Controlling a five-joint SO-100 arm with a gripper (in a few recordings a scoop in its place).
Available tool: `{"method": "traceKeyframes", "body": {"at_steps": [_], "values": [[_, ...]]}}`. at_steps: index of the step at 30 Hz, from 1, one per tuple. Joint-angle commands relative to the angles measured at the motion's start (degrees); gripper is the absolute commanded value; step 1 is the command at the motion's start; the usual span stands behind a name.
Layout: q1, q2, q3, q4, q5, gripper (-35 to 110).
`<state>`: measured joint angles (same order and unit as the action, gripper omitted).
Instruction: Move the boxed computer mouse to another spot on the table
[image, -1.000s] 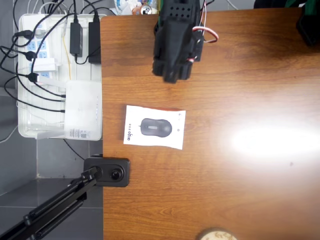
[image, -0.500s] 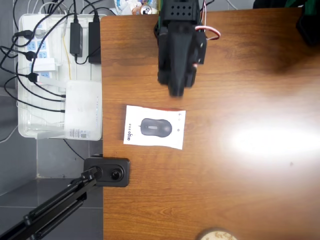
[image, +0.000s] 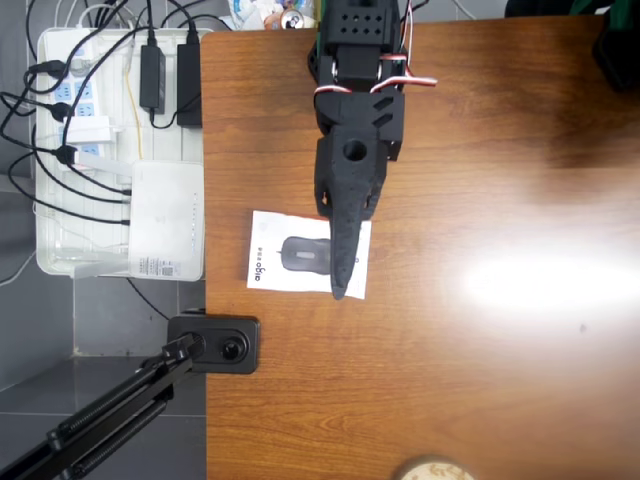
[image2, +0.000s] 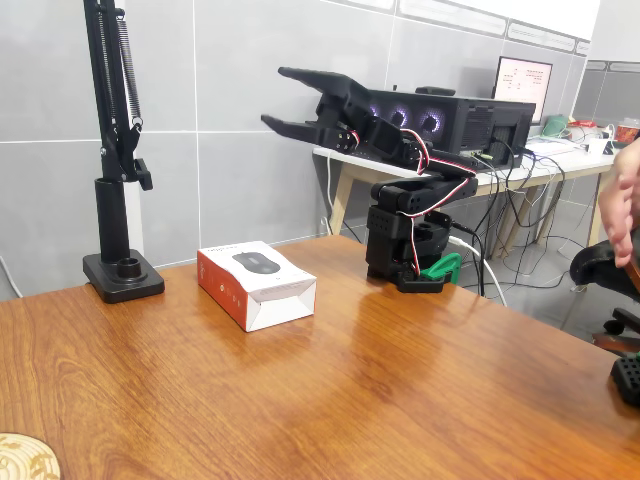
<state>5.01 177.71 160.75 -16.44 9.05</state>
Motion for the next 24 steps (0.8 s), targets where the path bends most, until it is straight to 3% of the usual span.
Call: {"method": "traceKeyframes", "body": {"at_steps": [1, 4, 9, 11, 18, 24], "values": [[1.6, 0.4, -0.3, -21.6, -0.7, 63], [4.1, 0.4, -0.3, -49.5, -0.6, 73], [16.9, 0.4, -0.3, -82.8, 0.8, 82], [19.7, 0.4, -0.3, -84.5, 2.3, 78], [18.5, 0.4, -0.3, -84.7, 2.9, 85], [5.4, 0.3, -0.3, -84.7, 3.4, 92]]}}
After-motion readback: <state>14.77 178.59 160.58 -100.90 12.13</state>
